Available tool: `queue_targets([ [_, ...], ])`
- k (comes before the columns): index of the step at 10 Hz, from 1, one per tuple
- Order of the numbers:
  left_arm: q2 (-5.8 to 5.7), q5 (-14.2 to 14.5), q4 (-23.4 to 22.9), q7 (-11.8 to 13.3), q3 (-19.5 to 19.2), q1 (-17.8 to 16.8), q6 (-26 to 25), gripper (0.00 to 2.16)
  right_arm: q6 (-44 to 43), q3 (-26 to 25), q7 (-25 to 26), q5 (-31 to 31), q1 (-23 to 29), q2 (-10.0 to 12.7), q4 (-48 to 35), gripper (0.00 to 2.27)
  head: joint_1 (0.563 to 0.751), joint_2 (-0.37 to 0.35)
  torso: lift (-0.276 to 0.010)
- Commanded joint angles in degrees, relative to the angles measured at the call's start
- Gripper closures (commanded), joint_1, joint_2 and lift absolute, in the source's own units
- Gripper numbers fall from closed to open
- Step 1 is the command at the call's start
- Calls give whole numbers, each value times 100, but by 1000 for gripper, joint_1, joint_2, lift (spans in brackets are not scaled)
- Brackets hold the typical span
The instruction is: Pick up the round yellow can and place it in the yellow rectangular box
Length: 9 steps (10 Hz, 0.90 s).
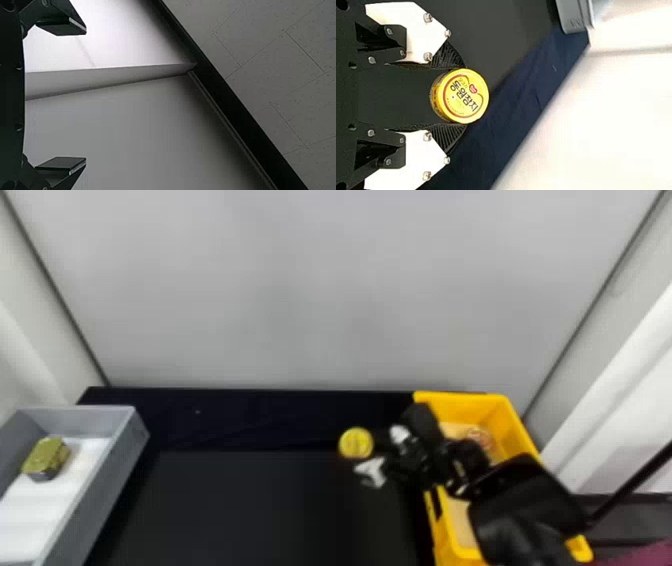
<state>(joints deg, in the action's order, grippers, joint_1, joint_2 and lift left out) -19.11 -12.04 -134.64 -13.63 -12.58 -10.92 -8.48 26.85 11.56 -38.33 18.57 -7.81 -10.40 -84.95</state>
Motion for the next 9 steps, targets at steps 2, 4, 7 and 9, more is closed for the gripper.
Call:
queue_targets([
  [2,-67,0,-80,0,-52,-33,-155,124,226,-945,140,297,34,-191,-918,651,694,-58,0],
  [4,-50,-9,-80,26,-61,-42,-163,124,375,-1411,245,438,122,-410,-1120,651,694,-58,0],
  [7,-85,-9,-80,53,-52,-68,-172,124,648,-2009,289,596,421,-639,-1234,651,694,-58,0],
  [9,-85,-9,-80,53,-44,-68,-155,124,806,-2404,368,596,641,-648,-1102,653,694,-58,0],
])
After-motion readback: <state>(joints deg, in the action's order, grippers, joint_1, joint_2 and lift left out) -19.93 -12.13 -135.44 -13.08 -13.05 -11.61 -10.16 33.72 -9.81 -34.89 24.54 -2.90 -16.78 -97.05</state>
